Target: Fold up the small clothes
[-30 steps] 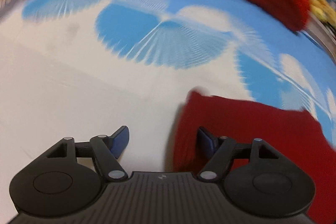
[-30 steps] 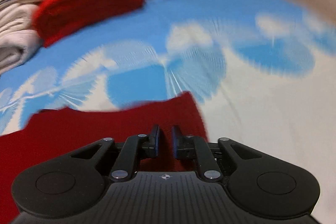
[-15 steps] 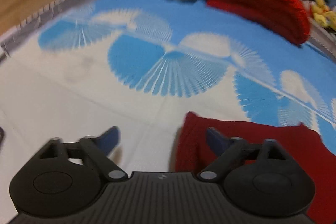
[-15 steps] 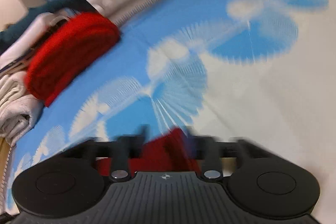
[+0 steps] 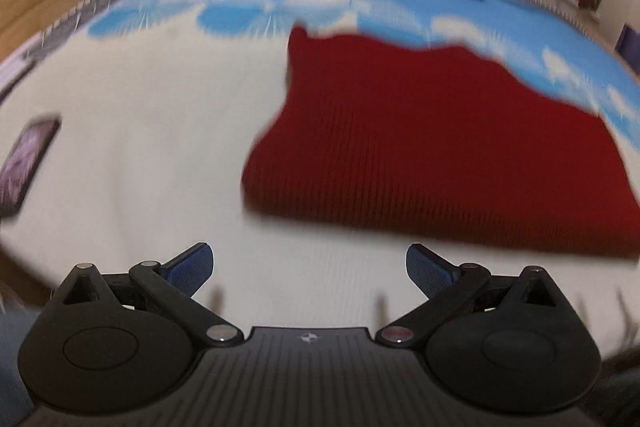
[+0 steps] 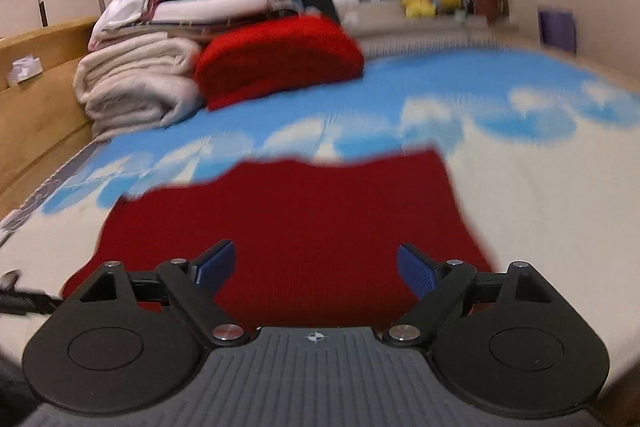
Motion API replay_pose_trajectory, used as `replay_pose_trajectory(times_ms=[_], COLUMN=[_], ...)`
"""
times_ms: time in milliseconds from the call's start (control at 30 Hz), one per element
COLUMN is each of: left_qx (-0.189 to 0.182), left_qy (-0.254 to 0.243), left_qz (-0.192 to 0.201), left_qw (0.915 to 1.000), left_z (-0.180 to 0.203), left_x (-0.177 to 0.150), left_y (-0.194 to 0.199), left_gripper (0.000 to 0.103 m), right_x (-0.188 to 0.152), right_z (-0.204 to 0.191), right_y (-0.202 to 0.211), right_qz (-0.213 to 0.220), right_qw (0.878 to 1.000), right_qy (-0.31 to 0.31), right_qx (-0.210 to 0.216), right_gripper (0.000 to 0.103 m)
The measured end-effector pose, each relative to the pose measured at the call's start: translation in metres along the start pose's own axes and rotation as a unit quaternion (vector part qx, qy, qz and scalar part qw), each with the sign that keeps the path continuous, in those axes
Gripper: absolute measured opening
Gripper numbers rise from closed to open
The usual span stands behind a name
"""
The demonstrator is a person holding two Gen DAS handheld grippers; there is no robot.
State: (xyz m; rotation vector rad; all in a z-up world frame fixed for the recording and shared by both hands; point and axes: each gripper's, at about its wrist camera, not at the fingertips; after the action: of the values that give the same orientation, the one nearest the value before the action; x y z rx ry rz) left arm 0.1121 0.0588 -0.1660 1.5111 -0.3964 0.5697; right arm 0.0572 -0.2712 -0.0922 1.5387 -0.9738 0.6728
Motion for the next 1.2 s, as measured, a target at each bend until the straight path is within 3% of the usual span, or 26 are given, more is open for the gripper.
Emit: replay_pose_trajectory(times_ms=[100,267,400,633,1033,1200], left_qx=[0.009,0.021,0.026,0.021,0.011,0.01], left_qy=[-0.004,-0.017,-0.014,-0.021,-0.022,-0.018], left_qz=[-0.007,0.035,0.035,0.039,0.028,0.024], left_qw=[0.9999,0.999,0.999,0.9988,0.9993,0.9995], left_z=[0.0,-0.002,-0.004,-0.005,-0.002,-0.004], left_x=[-0.019,-0.028,-0.032,-0.026,-0.021,-0.02], left_y=[-0.001,0.008,0.005,0.001,-0.009,-0.011], left_gripper=[0.103,0.103,0.103,0.103,0.103,0.103], right_x=[-0.019,-0.036,-0.041,-0.043,-0.042,-0.04], right_z=[-0.007,-0.008,-0.005,-0.005,-0.009,0.001], right_y=[0.014,0.031,0.029,0.014,0.002,-0.003], right_qz=[-0.005,-0.013,-0.011,-0.019,-0.029,-0.044], right_qw=[1.0,1.0,1.0,0.999,0.999,0.998], right_qy=[-0.017,-0.027,-0.015,0.005,0.007,-0.025], right_qx=[0.003,-0.001,-0.011,-0.031,-0.027,-0.026], right_gripper=[0.089,0.089,0.089,0.088,0.088,0.088])
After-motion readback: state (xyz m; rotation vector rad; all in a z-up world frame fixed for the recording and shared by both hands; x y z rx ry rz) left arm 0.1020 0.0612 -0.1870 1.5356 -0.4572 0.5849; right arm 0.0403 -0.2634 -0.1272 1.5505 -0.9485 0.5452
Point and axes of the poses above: each gripper's, at about its wrist camera, not at the fingertips, and y roughly against the way its jaws point, z to its right, x to its top, and after that the axes turned 3 degrees about y, right-handed
